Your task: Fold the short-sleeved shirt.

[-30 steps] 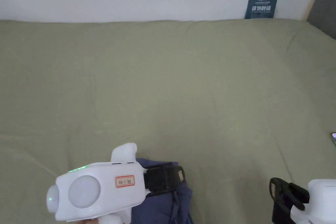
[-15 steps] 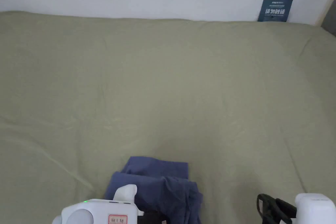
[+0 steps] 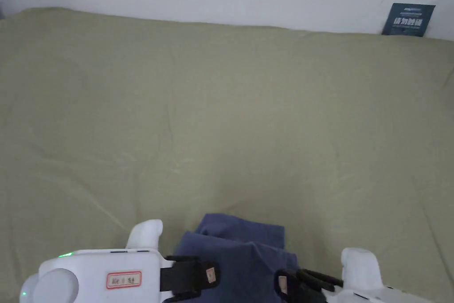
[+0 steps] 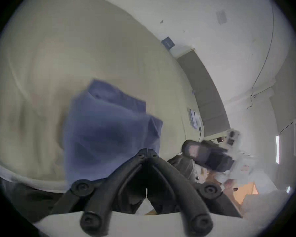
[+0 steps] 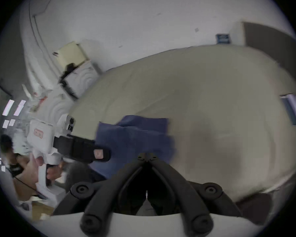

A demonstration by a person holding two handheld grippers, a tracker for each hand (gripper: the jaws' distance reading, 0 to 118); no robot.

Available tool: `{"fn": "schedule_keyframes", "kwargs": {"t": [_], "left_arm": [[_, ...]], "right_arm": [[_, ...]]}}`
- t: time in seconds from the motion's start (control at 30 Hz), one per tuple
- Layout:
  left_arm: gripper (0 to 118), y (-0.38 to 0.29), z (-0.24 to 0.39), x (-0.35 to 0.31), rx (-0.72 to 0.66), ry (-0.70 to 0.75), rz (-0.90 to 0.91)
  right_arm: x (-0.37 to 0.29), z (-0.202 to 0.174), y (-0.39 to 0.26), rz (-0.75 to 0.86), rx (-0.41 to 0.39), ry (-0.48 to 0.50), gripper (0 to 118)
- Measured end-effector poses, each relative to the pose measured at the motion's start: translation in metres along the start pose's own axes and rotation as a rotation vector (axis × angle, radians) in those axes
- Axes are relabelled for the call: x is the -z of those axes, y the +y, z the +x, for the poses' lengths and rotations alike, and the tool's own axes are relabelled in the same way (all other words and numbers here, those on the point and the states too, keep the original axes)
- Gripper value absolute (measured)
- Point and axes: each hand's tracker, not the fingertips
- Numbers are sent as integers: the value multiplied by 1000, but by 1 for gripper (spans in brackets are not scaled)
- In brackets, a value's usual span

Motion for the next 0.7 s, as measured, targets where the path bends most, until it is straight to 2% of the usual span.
{"fn": "schedule_keyframes", "kwargs": {"t": [0.03,0.17,0.2,0.3,0.4,0.43,0.5,0.53,0.57,0.6,0.63,0.7], "left_arm": [[0,4,-5,-11,1,21,24],[0,19,-36,-32,-2,149,55],[0,22,-40,-32,2,155,46],[0,30,-60,-30,4,163,8],[0,38,-76,-16,-17,136,-45],[1,40,-81,-11,-19,69,-82],[6,43,-87,-4,-38,-25,-103],[24,44,-90,0,-27,-70,-114],[57,43,-92,5,-29,-116,-128],[107,44,-93,14,-30,-122,-166],[118,43,-96,21,-45,-125,-180],[118,42,-97,34,-84,-115,-237]], "right_arm": [[15,4,3,-34,35,70,0],[66,30,2,-154,135,208,0],[73,40,0,-179,175,232,0],[91,83,-9,-210,294,224,0],[96,124,-20,-201,539,436,0],[96,127,-21,-191,542,445,0],[97,127,-21,-209,490,444,0],[97,129,-20,-212,502,450,0],[97,132,-20,-216,517,466,0],[98,135,-21,-217,519,477,0],[98,132,-22,-217,525,488,0],[98,134,-22,-216,536,504,0]]}}
